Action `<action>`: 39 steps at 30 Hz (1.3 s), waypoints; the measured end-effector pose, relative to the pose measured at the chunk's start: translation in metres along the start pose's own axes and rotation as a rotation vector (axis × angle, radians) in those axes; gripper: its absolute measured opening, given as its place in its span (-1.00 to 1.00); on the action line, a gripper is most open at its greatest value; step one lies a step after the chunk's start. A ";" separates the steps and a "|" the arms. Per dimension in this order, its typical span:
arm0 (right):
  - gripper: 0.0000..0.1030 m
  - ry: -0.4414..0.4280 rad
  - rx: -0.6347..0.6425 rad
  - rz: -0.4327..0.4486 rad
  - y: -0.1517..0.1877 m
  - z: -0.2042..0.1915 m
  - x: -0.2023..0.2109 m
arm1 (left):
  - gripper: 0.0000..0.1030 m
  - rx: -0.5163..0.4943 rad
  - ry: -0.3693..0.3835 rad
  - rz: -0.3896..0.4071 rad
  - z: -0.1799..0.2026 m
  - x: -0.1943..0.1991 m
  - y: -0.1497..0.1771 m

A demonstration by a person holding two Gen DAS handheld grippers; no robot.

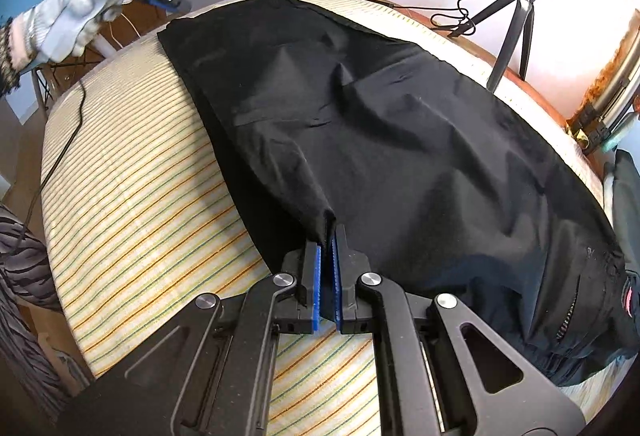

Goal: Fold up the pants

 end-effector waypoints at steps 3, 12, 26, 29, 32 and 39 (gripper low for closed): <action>-0.90 0.010 0.012 -0.005 0.000 -0.002 -0.002 | -0.07 -0.007 -0.052 -0.013 0.002 -0.009 0.003; -0.90 0.020 0.023 -0.013 0.002 -0.003 -0.005 | -0.68 -0.142 -0.135 0.015 0.026 -0.022 0.013; -0.89 0.059 0.031 0.029 -0.017 -0.002 -0.004 | -0.95 -0.071 -0.142 0.084 0.000 -0.014 0.001; -0.89 0.060 0.083 -0.003 -0.013 -0.005 -0.008 | -0.95 -0.115 -0.161 0.090 0.006 -0.015 0.002; -0.85 0.033 0.089 -0.025 -0.007 -0.010 -0.010 | -0.95 -0.113 -0.160 0.124 0.007 -0.005 -0.003; -0.15 -0.144 -0.032 0.048 -0.031 -0.004 0.025 | -0.98 -0.112 -0.194 0.110 -0.012 -0.003 0.002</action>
Point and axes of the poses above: each gripper's, at about its wrist camera, not at the fingertips, and x roughly against the way its jaws point, z to its right, y to its underside, the point moved 7 cm from there along -x, roughly the way its jaws point, and after that the axes turned 12 degrees about z, right-handed, at the moved point
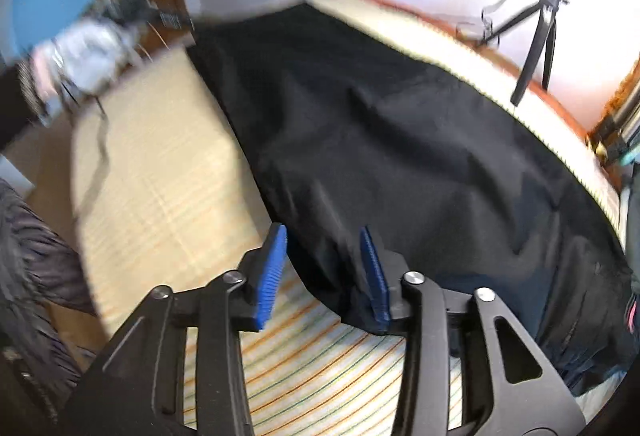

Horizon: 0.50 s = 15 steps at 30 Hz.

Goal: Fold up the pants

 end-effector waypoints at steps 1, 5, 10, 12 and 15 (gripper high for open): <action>-0.05 -0.022 -0.016 0.025 -0.009 0.002 0.006 | -0.98 0.036 0.019 0.006 -0.004 0.001 -0.001; 0.09 -0.068 -0.042 0.088 -0.062 0.019 0.001 | -0.98 0.074 0.057 0.022 -0.006 0.009 -0.002; 0.09 -0.095 0.006 0.091 -0.131 0.025 -0.064 | -0.95 0.061 0.120 0.050 0.006 0.024 -0.005; 0.09 -0.115 -0.005 0.088 -0.153 0.025 -0.093 | -0.67 0.055 0.149 0.046 0.011 0.026 -0.004; 0.09 -0.125 0.020 0.056 -0.186 0.020 -0.145 | -0.47 0.015 0.170 0.033 0.018 0.024 0.001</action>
Point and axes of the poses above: each gripper's, at about its wrist camera, not at the fingertips, and x roughly against the way its jaws point, z to its right, y to its underside, the point moved 7 cm from there along -x, roughly the way its jaws point, and after that the axes turned 12 degrees about z, right-handed, at the moved point
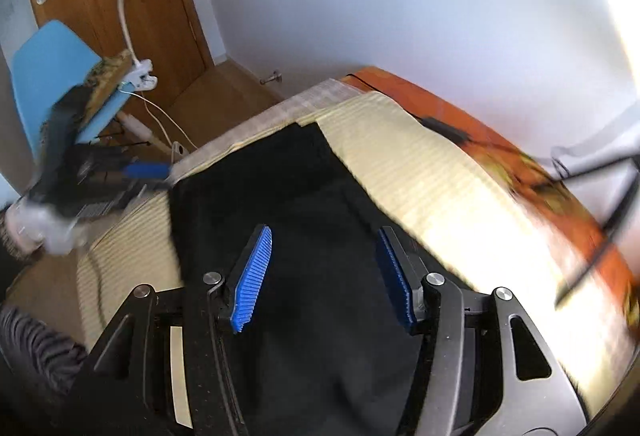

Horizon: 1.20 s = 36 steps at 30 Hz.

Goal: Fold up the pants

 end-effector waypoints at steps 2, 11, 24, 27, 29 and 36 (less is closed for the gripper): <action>0.09 -0.017 -0.015 -0.032 -0.013 -0.002 -0.031 | -0.46 -0.027 -0.001 -0.009 0.003 -0.003 0.004; 0.26 -0.066 -0.108 -0.141 -0.035 -0.001 -0.145 | -0.12 -0.064 -0.023 -0.038 -0.006 -0.015 0.023; -0.83 -0.085 -0.070 -0.139 -0.036 -0.012 -0.184 | -0.08 -0.042 -0.011 0.007 -0.009 -0.024 0.027; -0.88 -0.065 -0.025 -0.108 -0.041 -0.017 -0.177 | -0.08 -0.052 -0.006 0.016 -0.008 -0.020 0.027; -0.89 -0.050 0.011 -0.086 -0.046 -0.022 -0.172 | -0.08 -0.050 0.002 0.021 -0.008 -0.016 0.027; -0.90 -0.058 0.071 -0.041 -0.071 -0.036 -0.170 | -0.08 -0.001 0.021 0.040 -0.018 -0.002 0.026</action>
Point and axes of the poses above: each gripper's, at about its wrist camera, not at the fingertips, and x roughly against the way its jaws point, z to its right, y to its underside, the point moved 7 cm from there along -x, roughly the way its jaws point, and after that the axes turned 12 degrees about z, right-handed, at the moved point
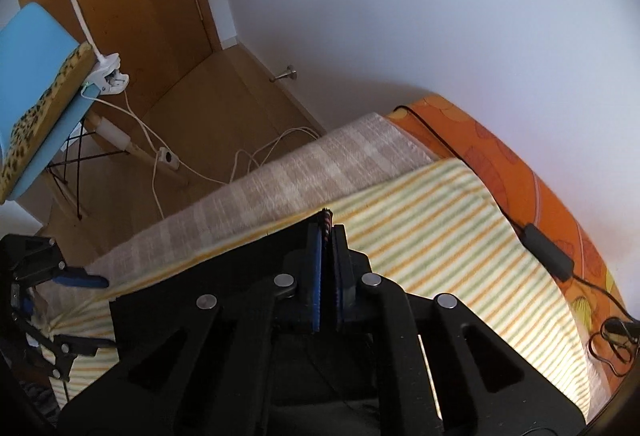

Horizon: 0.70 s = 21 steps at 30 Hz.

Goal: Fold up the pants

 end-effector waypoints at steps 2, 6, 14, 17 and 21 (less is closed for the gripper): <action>-0.90 -0.007 0.008 -0.006 -0.002 -0.003 -0.007 | -0.08 0.010 0.007 -0.003 -0.001 0.001 0.002; -0.90 -0.028 -0.015 -0.061 0.013 -0.007 -0.030 | -0.08 0.014 -0.001 -0.001 0.000 0.000 -0.001; -0.71 0.013 -0.066 -0.040 0.008 0.002 -0.021 | -0.08 -0.035 0.012 0.018 0.023 0.004 -0.021; -0.33 0.024 -0.096 0.019 -0.001 0.005 0.015 | -0.08 -0.078 0.048 0.001 0.046 -0.001 -0.024; -0.15 0.065 -0.151 0.098 0.000 0.017 0.083 | -0.08 -0.139 0.100 -0.012 0.090 -0.014 -0.027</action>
Point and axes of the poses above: each gripper's, at about its wrist camera, not at the fingertips, and x roughly against the way its jaws point, z to its right, y to its underside, the point moved 7 cm from there along -x, roughly the way its jaws point, and after that the axes turned 12 degrees about z, right-handed, at the moved point
